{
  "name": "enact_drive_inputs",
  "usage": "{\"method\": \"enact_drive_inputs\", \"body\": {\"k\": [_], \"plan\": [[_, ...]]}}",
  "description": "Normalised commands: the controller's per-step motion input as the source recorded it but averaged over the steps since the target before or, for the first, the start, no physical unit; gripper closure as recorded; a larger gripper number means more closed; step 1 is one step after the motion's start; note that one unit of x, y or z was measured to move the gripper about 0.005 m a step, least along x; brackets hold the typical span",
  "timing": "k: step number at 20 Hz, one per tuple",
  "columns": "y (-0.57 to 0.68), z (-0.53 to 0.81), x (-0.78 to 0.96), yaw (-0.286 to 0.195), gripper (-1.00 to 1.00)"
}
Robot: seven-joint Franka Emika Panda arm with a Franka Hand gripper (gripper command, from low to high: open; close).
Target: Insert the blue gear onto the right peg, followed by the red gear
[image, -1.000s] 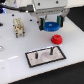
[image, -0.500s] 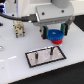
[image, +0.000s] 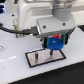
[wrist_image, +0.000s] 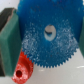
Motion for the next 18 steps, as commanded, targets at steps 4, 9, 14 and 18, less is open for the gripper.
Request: {"method": "enact_drive_inputs", "body": {"k": [4, 9, 14, 18], "plan": [[-0.07, -0.03, 0.35, 0.000, 1.00], [-0.07, -0.02, 0.22, 0.000, 1.00], [-0.03, 0.29, 0.14, 0.000, 1.00], [-0.02, 0.03, 0.24, 0.000, 1.00]]}}
